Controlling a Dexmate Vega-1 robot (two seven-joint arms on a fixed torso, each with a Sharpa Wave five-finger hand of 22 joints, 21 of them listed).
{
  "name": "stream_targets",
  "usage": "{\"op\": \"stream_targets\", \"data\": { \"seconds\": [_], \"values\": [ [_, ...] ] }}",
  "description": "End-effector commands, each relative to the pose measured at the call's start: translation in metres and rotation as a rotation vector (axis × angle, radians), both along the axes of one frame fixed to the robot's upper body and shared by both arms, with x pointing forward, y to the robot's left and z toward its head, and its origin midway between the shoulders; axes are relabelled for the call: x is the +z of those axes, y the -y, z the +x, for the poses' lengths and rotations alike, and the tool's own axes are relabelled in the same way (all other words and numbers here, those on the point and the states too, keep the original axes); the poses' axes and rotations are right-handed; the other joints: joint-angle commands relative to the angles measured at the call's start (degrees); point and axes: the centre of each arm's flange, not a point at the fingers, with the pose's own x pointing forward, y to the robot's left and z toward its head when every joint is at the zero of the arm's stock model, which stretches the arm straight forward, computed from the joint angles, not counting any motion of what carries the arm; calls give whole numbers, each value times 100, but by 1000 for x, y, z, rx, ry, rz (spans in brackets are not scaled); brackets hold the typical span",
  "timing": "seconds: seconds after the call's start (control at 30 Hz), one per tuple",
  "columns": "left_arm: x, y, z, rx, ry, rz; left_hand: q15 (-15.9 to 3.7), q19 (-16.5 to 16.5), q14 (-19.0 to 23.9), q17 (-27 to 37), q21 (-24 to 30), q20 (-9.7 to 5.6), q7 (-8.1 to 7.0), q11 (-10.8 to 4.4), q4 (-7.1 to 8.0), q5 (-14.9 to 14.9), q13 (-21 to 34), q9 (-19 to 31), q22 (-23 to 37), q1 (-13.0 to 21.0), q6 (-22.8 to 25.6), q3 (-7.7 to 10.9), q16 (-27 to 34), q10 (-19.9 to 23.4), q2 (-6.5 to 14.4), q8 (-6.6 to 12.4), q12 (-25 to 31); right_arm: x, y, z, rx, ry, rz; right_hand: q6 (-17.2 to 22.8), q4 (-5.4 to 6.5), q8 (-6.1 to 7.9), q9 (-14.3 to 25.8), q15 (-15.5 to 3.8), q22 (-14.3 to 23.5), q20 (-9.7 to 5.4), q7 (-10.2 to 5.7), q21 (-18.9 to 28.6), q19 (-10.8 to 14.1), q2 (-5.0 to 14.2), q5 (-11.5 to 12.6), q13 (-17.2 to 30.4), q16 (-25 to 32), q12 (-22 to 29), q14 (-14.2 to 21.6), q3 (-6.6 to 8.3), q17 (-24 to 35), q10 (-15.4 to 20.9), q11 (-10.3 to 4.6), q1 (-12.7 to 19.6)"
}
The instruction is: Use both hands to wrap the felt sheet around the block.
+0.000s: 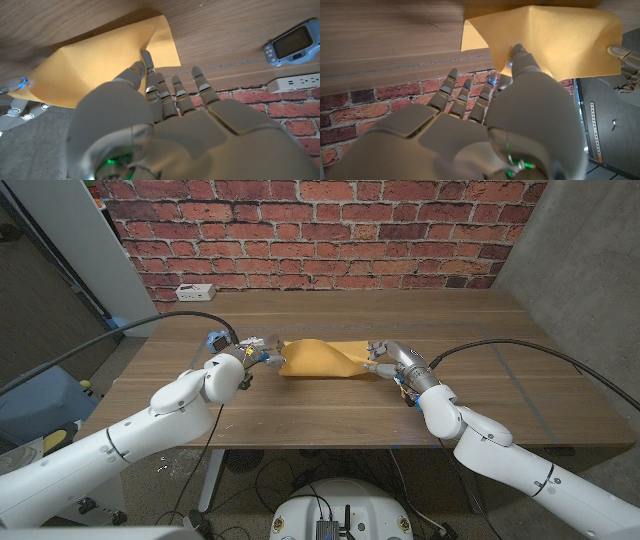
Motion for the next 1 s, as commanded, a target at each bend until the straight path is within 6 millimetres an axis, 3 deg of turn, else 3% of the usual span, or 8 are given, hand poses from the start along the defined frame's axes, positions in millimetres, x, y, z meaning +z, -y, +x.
{"op": "stream_targets", "data": {
  "seconds": [0.03,0.2,0.57,0.67,0.83,1.0],
  "values": [
    [14,-16,25,-38,-82,-90,14,77,139,28,71,-6,40,88,58,39,19,104,35,-26,-80,119,41,5,64,62,-50,14,-10,16,29,-7,-34,512,1,-7,39,-419,11,49,458,-11,25,24,-37,9,-14,-18,37,69,18,-57,12,-10],
    [14,-24,34,-79,-126,-159,69,94,203,50,128,28,135,254,177,69,33,256,62,-64,-213,275,33,-15,87,115,-107,22,-14,20,37,8,-43,489,3,-24,43,-422,11,53,451,-21,30,28,-50,11,-15,-35,36,82,22,-82,17,-15],
    [18,-23,29,-97,-119,-138,50,123,290,42,210,14,249,275,185,134,51,466,93,-44,-274,473,8,16,24,252,-158,30,-14,17,31,14,-68,513,-2,-29,49,-430,12,66,487,-40,48,33,-74,15,-20,-49,31,116,27,-82,15,-15],
    [20,-20,22,-93,-103,-111,7,113,275,34,229,5,239,180,172,149,56,536,100,-58,-237,505,-19,36,-24,323,-173,27,-11,12,25,2,-64,517,-5,-30,50,-439,12,65,492,-45,50,34,-79,16,-23,-51,28,125,28,-79,-1,-12],
    [21,-14,8,-83,-60,-58,-23,72,238,18,261,25,96,0,83,142,65,665,110,-91,-121,470,-59,107,-147,473,-195,18,-3,5,11,-35,-61,503,-9,-43,52,-442,13,59,480,-56,55,33,-91,18,-25,-63,28,140,30,-94,24,-10],
    [20,-7,-4,-76,-30,-21,-74,21,198,23,268,67,38,-59,19,115,70,666,111,-81,-144,412,-66,117,-144,465,-216,9,5,-2,0,-73,-55,486,-2,-58,54,-428,13,57,457,-68,64,29,-105,20,-33,-92,11,150,33,-153,32,-27]
  ]
}}
